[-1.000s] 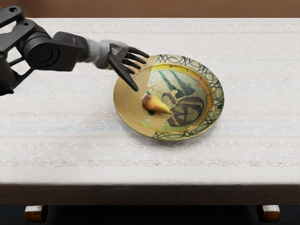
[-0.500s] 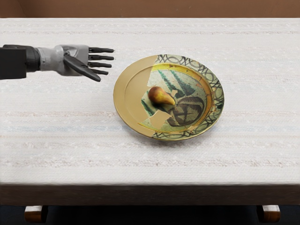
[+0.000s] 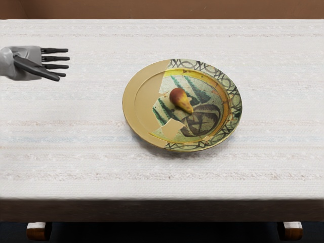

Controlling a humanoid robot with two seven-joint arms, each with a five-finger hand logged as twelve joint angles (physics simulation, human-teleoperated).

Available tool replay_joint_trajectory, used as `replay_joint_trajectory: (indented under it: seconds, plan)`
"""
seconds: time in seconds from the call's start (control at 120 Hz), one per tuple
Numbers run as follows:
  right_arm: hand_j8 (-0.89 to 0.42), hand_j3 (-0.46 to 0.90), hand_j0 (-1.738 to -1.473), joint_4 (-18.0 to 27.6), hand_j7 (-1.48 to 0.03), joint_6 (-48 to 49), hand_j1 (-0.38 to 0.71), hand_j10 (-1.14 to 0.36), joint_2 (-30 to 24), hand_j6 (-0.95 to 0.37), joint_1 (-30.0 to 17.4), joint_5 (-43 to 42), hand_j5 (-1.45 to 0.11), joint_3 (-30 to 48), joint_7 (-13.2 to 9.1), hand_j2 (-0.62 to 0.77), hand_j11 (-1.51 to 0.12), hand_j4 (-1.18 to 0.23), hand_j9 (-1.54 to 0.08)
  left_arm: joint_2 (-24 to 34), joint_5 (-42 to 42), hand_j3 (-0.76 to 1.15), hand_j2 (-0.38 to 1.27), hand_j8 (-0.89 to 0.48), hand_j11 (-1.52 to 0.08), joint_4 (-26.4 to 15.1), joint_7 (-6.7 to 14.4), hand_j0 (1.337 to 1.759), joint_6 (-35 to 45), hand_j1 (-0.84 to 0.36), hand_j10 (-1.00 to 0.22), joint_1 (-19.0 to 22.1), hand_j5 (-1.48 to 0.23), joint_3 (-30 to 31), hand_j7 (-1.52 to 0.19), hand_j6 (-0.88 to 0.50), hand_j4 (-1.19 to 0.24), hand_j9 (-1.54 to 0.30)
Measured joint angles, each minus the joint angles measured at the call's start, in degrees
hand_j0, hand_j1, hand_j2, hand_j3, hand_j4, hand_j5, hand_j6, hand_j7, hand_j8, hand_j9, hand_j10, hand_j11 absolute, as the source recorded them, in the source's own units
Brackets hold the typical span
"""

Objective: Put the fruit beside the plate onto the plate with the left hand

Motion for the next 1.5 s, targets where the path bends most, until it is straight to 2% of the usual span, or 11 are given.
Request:
replay_joint_trajectory:
  seconds: [0.267, 1.5]
  plan:
    - [0.00, 0.00, -1.658, 0.03, 0.00, 0.01, -0.35, 0.00, 0.00, 0.00, 0.00, -0.01, 0.00, 0.00, 0.00, 0.00, 0.00, 0.00, 0.00, 3.12, -0.02, 0.00, 0.00, 0.00, 0.00, 1.85, 0.00, 1.658, 0.02, 0.35, 0.00, 0.33, 0.00, -0.06, 0.00, 0.00, 0.00, 0.00]
    - [0.00, 0.00, -1.658, 0.05, 0.00, 0.02, -0.35, 0.00, 0.00, 0.00, 0.01, -0.08, 0.00, 0.00, 0.00, 0.00, 0.00, 0.00, 0.00, 3.43, 0.04, 0.00, 0.00, 0.00, 0.00, 2.66, 0.00, 1.658, 0.02, 0.35, 0.00, 0.62, 0.00, 0.03, 0.00, 0.00, 0.00, 0.00]
